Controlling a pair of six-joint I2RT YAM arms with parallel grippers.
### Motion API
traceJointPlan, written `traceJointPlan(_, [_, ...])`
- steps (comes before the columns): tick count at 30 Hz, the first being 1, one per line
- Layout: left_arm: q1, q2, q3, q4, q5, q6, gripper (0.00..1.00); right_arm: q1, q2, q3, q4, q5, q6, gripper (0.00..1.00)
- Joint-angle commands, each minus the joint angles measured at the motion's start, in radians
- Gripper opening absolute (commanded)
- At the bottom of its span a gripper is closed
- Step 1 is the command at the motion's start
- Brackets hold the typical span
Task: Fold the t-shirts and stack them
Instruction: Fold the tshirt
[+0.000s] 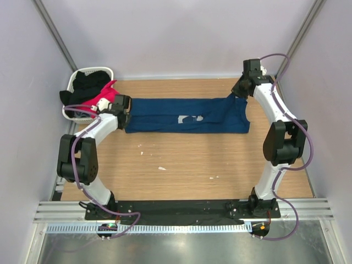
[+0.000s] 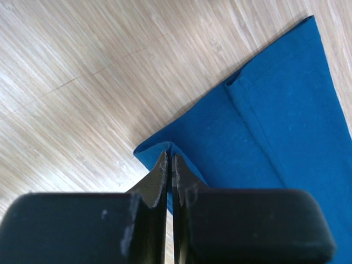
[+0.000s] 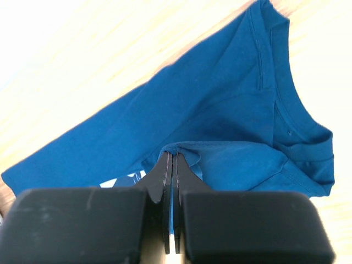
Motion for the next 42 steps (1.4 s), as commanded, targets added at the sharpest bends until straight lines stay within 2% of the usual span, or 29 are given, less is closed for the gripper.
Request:
traceJointPlan(1, [0.001,0.013,0.054,-0.005,-0.077,-0.005,0.00,-0.005,0.010,0.074,0.039,0.001,-0.010,0.01])
traceJointPlan(42, [0.001,0.234,0.290,-0.016,-0.126,0.103,0.00,-0.028,0.214,0.229,0.044,0.039,-0.032,0.01])
